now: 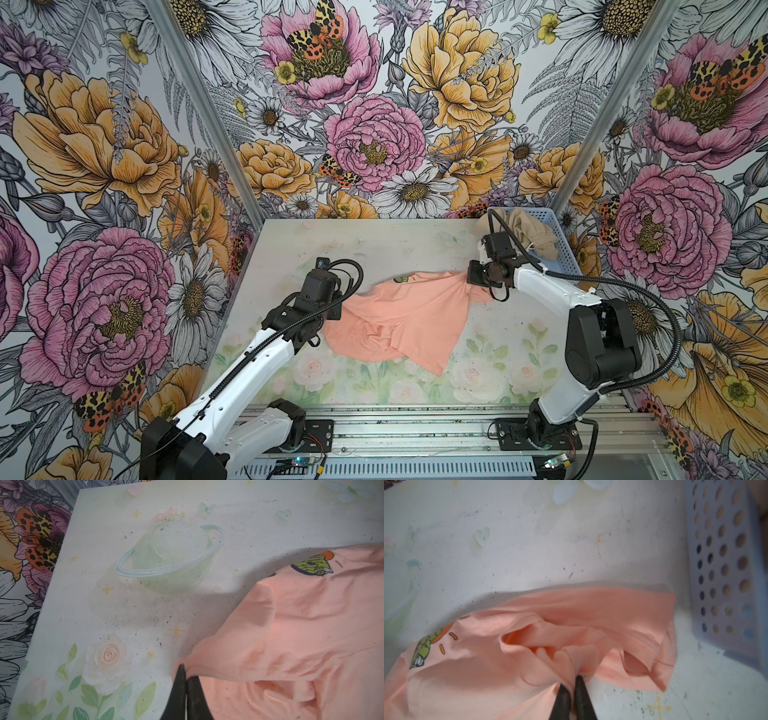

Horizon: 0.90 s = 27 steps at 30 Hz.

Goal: Fold and stack the mixed laundry pile

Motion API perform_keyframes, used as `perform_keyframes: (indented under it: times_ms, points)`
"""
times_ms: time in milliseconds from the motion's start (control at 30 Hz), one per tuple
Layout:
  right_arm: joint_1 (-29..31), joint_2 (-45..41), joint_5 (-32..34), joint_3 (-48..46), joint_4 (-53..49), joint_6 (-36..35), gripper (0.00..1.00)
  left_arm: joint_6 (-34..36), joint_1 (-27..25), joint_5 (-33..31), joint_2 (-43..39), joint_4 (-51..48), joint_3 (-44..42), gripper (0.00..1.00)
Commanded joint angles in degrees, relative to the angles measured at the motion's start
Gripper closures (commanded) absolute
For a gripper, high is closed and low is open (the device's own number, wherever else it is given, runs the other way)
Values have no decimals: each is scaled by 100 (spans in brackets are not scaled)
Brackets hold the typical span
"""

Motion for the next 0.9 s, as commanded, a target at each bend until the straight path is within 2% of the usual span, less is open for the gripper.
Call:
perform_keyframes:
  times_ms: [0,100,167,300,433,600,867]
  points:
    - [25,253,-283,421,-619,-323,64,-81,-45,112,71,234,-71,100]
    - [268,-188,-539,13,-860,-126,47,-110,-45,120,131,251,-82,100]
    - [594,-634,-640,-587,-930,117,44,-107,-56,129,158,274,-102,100]
    - [1407,-1368,-763,-1780,-894,882,44,-107,-63,149,193,333,-125,100]
    - [2227,-1852,-549,-2555,-756,1808,45,-82,-83,159,156,331,-98,100]
    - [2524,-2089,-263,-2970,-696,2508,45,-92,-99,186,97,327,-136,100]
    - [2981,-1692,-161,-3069,-580,2923,50,-150,-133,182,-91,326,-274,100]
